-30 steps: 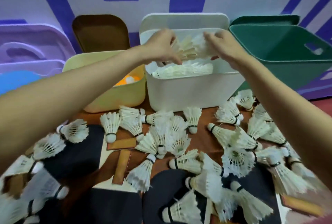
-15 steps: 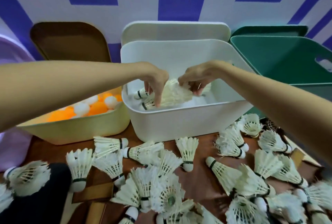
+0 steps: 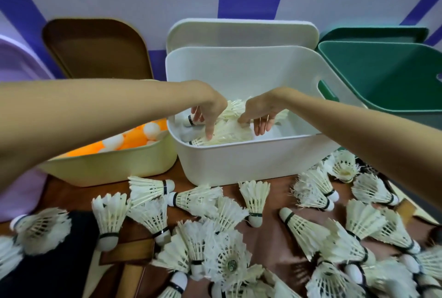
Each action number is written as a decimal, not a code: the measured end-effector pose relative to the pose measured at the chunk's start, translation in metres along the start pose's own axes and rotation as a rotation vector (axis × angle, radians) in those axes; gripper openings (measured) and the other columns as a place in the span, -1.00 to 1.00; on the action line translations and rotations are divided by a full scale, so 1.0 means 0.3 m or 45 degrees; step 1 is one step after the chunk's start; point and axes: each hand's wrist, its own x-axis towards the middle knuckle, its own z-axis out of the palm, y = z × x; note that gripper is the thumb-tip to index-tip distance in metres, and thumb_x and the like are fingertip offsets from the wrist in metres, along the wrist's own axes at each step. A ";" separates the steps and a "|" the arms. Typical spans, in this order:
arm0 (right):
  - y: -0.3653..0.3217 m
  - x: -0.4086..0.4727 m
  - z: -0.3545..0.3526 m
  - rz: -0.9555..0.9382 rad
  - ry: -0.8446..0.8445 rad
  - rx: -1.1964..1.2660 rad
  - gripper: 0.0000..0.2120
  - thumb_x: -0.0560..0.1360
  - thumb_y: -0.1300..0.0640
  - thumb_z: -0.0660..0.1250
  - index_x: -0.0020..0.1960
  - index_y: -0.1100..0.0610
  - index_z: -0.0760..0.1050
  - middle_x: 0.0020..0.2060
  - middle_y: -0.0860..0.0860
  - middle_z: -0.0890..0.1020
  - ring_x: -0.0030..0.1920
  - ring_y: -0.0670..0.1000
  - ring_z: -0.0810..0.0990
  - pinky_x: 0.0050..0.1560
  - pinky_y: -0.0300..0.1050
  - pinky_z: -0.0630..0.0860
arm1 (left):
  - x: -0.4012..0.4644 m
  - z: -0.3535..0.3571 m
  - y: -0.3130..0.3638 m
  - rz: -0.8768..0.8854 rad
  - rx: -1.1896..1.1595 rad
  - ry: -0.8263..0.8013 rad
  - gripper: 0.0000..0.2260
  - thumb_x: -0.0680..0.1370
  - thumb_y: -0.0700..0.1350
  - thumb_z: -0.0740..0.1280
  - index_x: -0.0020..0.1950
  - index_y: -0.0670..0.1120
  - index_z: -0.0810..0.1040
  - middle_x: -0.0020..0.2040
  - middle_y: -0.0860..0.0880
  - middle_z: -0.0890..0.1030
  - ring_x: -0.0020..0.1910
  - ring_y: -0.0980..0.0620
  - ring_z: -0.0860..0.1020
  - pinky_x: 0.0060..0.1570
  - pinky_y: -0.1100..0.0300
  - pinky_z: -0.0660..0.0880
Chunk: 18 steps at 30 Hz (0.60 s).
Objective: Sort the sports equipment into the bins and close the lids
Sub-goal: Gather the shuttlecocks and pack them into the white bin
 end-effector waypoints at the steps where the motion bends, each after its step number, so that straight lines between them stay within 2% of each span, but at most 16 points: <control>1: -0.004 -0.011 -0.001 -0.007 0.030 -0.010 -0.72 0.60 0.01 0.15 0.11 0.23 0.39 -0.16 0.19 0.63 -0.29 0.07 0.60 -0.22 -0.14 0.54 | -0.008 -0.006 0.004 0.017 0.017 0.008 -0.59 0.34 0.07 0.55 -0.03 -0.19 0.58 -0.32 -0.04 0.62 -0.24 -0.01 0.60 -0.35 0.22 0.49; 4: -0.022 -0.063 -0.007 -0.040 0.131 -0.062 -0.75 0.60 0.02 0.16 0.01 0.23 0.38 -0.16 0.19 0.63 -0.30 0.07 0.59 -0.24 -0.13 0.54 | -0.077 -0.018 0.009 0.048 -0.033 0.097 -0.54 0.45 0.07 0.46 0.18 -0.23 0.52 -0.25 -0.03 0.57 -0.16 -0.05 0.61 -0.32 0.23 0.48; 6: -0.034 -0.105 -0.010 -0.077 0.223 -0.100 -0.76 0.59 0.03 0.18 -0.10 0.21 0.38 -0.19 0.16 0.62 -0.30 0.06 0.58 -0.26 -0.14 0.54 | -0.132 -0.027 0.004 0.079 -0.054 0.194 -0.61 0.49 0.06 0.41 0.16 -0.20 0.53 -0.24 -0.03 0.58 -0.12 -0.06 0.60 -0.20 0.18 0.49; 8: -0.051 -0.168 -0.005 -0.123 0.356 -0.171 -0.76 0.56 0.04 0.20 -0.12 0.22 0.42 -0.14 0.16 0.63 -0.27 0.07 0.59 -0.23 -0.14 0.54 | -0.192 -0.032 -0.007 0.122 -0.024 0.416 -0.68 0.52 0.04 0.38 0.12 -0.18 0.57 -0.10 -0.06 0.64 -0.03 -0.08 0.59 -0.10 0.11 0.48; 10: -0.069 -0.238 0.016 -0.188 0.549 -0.267 -0.71 0.56 0.03 0.21 0.03 0.27 0.51 0.04 0.17 0.61 -0.05 0.15 0.60 -0.01 -0.05 0.54 | -0.269 -0.021 -0.013 0.174 -0.029 0.709 -0.76 0.53 -0.05 0.33 0.10 -0.17 0.59 0.02 -0.08 0.64 0.00 -0.08 0.57 -0.09 0.07 0.47; 11: -0.079 -0.275 0.031 -0.230 0.659 -0.279 -0.67 0.56 0.03 0.22 0.16 0.28 0.49 0.13 0.18 0.57 0.09 0.18 0.55 0.10 -0.02 0.48 | -0.311 -0.011 -0.019 0.186 -0.048 0.847 -0.78 0.53 -0.09 0.31 0.11 -0.16 0.59 0.03 -0.07 0.64 0.01 -0.07 0.56 -0.09 0.08 0.46; 13: -0.102 -0.356 0.071 -0.321 0.843 -0.172 -0.61 0.57 0.05 0.24 0.31 0.25 0.41 0.24 0.17 0.50 0.24 0.17 0.46 0.19 -0.03 0.38 | -0.399 0.017 -0.032 0.189 -0.091 1.042 -0.78 0.52 -0.13 0.28 0.13 -0.13 0.57 0.04 -0.04 0.62 0.03 -0.04 0.53 -0.12 0.13 0.42; 18: -0.176 -0.527 0.221 -0.560 1.310 0.077 -0.61 0.53 0.11 0.26 0.31 0.22 0.38 0.16 0.20 0.50 0.15 0.19 0.50 0.16 0.02 0.41 | -0.624 0.145 -0.078 0.133 -0.279 1.284 -0.80 0.50 -0.08 0.29 0.09 -0.07 0.56 -0.01 0.00 0.63 -0.04 0.00 0.55 -0.16 0.12 0.45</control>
